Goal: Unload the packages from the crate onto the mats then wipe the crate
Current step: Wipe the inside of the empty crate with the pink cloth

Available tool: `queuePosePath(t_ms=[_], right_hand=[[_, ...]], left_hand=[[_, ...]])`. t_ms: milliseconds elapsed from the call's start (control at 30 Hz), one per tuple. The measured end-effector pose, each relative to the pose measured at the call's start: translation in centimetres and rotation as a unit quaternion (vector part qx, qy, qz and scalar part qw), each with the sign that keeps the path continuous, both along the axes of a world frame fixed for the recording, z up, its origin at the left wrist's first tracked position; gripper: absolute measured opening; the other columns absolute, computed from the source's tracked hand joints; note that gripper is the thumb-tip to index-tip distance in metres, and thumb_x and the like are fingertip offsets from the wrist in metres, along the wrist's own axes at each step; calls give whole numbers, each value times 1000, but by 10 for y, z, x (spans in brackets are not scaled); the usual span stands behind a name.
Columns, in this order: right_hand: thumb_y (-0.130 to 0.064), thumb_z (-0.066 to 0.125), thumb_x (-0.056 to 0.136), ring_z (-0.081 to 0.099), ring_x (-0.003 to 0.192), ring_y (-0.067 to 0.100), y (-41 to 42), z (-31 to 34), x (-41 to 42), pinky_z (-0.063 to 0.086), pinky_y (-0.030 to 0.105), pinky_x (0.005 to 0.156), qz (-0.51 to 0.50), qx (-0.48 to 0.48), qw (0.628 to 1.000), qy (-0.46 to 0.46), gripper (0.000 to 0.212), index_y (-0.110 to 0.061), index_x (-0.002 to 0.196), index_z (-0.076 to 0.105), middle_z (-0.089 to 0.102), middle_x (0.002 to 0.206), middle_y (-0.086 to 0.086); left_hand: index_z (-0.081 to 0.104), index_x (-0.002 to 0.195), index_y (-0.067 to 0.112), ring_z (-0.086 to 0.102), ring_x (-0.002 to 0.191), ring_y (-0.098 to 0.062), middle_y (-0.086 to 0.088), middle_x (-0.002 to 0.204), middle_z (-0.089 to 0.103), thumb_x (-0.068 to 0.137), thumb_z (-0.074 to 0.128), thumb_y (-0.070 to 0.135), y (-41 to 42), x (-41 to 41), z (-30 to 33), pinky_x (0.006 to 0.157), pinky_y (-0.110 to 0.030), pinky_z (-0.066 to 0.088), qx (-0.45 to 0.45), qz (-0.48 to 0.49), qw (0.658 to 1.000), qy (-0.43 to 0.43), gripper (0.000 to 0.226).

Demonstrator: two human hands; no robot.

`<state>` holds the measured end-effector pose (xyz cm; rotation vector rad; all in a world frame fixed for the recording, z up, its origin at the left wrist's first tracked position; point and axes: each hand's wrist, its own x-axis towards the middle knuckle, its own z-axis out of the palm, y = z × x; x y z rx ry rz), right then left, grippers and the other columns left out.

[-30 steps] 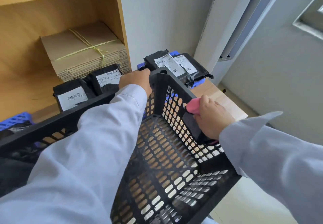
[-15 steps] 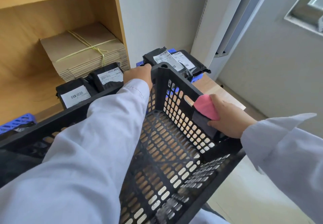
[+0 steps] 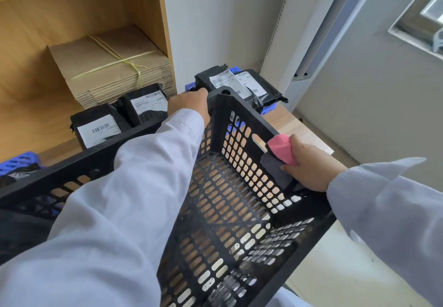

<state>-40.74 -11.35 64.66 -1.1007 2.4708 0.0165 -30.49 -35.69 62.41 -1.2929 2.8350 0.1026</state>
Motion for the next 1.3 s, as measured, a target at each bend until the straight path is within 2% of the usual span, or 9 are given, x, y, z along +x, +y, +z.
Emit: queuePosePath(t_ms=[100,233,367,500,833,967,1100,1200,1300], right_hand=[[-23,60,96,50,75,20,-39,2,-3,35,25,59,14,-28,999,0,31,-11,110,35,49,80,-2],[-25,55,99,47,69,16,-89,3,-9,33,25,57,47,-26,998,25,50,0,136,33,51,84,2],[-20,54,98,55,89,25,-128,-8,-20,41,32,73,37,-46,998,-9,57,1,143,26,62,116,14],[-14,55,96,58,111,35,-158,-11,-23,41,35,78,31,-52,998,-15,51,1,139,32,59,122,18],[-11,50,97,56,104,27,-174,-13,-30,39,24,72,49,-104,992,-57,33,2,128,47,55,103,7],[-12,58,90,60,105,32,-171,-18,-36,43,33,75,46,-150,983,-91,44,3,129,46,59,106,14],[-15,58,92,58,115,33,-160,-14,-39,46,36,85,52,-147,981,-119,67,6,147,25,61,118,16],[-24,63,89,55,117,38,-149,-12,-45,46,43,91,76,-156,981,-83,73,-1,147,26,52,132,19],[-30,69,86,54,116,42,-145,-9,-49,44,43,87,116,-163,978,-58,71,-4,142,32,46,133,20]], left_hand=[[47,122,22,59,108,-35,-10,111,64,89,53,19,-1,-1,-2,75,-32,36,-1,1,1000,3,34],[47,120,21,60,103,-34,-11,106,64,87,53,17,-4,-1,-4,74,-32,37,-10,-1,1000,7,34],[47,118,22,60,102,-34,-10,104,64,86,54,16,-4,-2,-7,73,-31,38,-14,1,1000,11,33],[47,118,23,60,102,-34,-9,105,63,85,56,14,-6,-1,-6,73,-33,38,-11,4,1000,16,36],[47,120,27,62,99,-32,-3,104,63,87,56,19,-3,0,-5,71,-33,36,-13,24,1000,15,35],[46,117,27,62,97,-30,-1,100,62,88,55,20,1,0,1,71,-33,37,23,36,999,-9,31],[44,133,31,55,114,-28,1,123,59,81,64,16,4,10,13,90,-38,45,124,24,990,64,58],[30,146,31,40,133,-28,0,144,46,76,73,28,2,44,20,107,-44,31,43,98,994,33,82],[25,148,34,30,137,-25,2,149,39,72,76,38,0,98,20,108,-44,24,30,206,978,-17,91]])
